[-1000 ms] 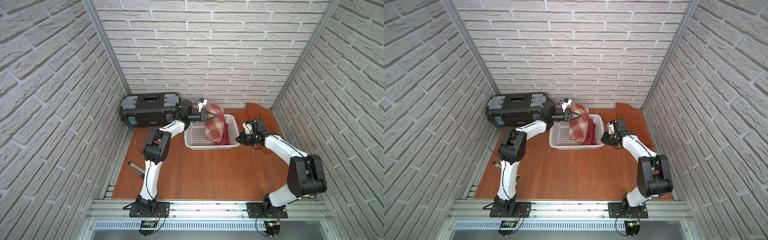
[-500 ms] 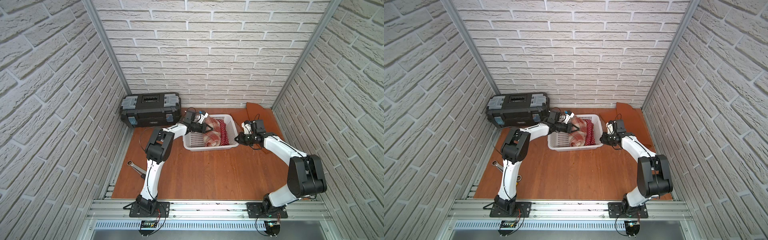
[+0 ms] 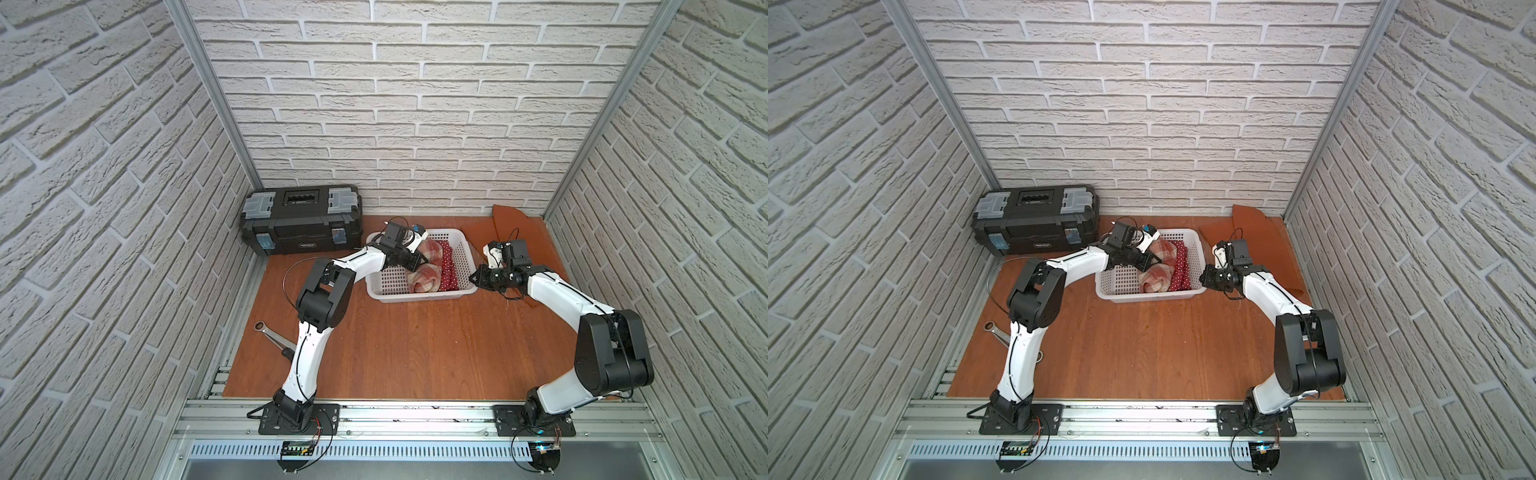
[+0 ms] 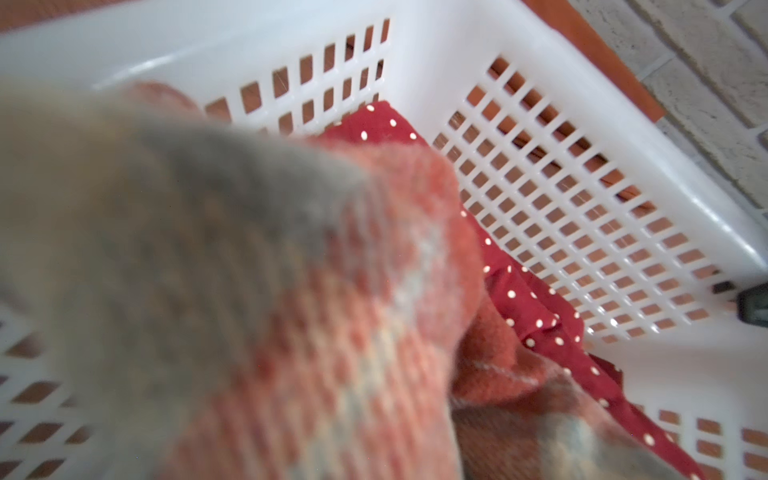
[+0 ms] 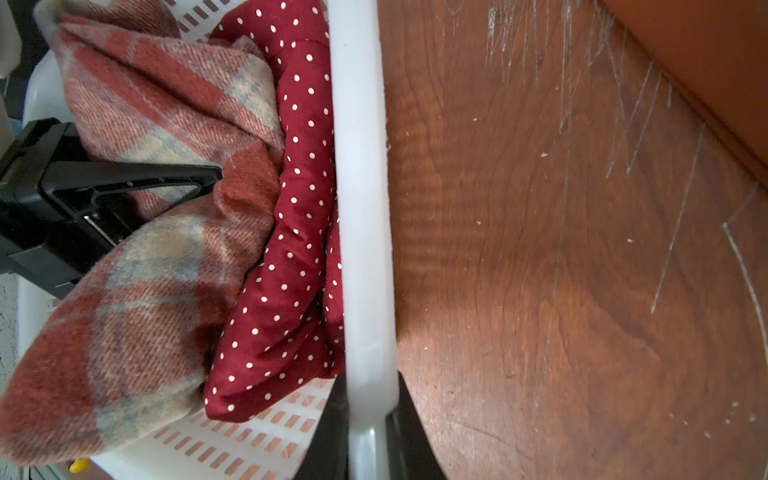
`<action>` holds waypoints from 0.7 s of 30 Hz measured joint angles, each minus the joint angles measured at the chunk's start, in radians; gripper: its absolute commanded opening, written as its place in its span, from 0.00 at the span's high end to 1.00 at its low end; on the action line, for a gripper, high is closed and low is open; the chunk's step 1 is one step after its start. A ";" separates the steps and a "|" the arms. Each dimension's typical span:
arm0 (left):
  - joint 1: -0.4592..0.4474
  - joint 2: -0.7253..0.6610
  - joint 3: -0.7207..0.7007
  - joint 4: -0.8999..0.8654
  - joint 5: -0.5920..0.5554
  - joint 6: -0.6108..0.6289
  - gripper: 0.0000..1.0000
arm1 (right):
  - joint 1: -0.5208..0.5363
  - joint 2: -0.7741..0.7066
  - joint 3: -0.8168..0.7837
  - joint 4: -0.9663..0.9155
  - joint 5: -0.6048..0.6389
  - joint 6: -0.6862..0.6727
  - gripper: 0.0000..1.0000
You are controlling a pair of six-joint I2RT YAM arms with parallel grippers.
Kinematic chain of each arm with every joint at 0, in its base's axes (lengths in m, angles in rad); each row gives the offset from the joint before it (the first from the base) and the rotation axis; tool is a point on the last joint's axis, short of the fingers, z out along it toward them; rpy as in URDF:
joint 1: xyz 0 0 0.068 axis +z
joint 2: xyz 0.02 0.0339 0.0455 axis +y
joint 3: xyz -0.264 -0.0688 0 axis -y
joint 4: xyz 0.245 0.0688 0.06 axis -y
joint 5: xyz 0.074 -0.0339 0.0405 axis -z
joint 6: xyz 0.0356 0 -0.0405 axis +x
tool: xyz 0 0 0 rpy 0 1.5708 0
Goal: Roll up the skirts
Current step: Place the skirt in the basket.
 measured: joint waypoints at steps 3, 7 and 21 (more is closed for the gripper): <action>-0.006 -0.005 -0.010 0.019 -0.043 -0.002 1.00 | 0.002 -0.002 -0.001 0.000 0.003 0.000 0.93; -0.007 0.003 0.024 -0.027 -0.053 -0.013 0.88 | 0.003 -0.003 -0.001 0.000 0.006 0.000 0.88; 0.022 0.021 0.131 -0.282 -0.155 -0.151 0.02 | 0.022 -0.006 -0.007 -0.031 0.024 0.001 0.78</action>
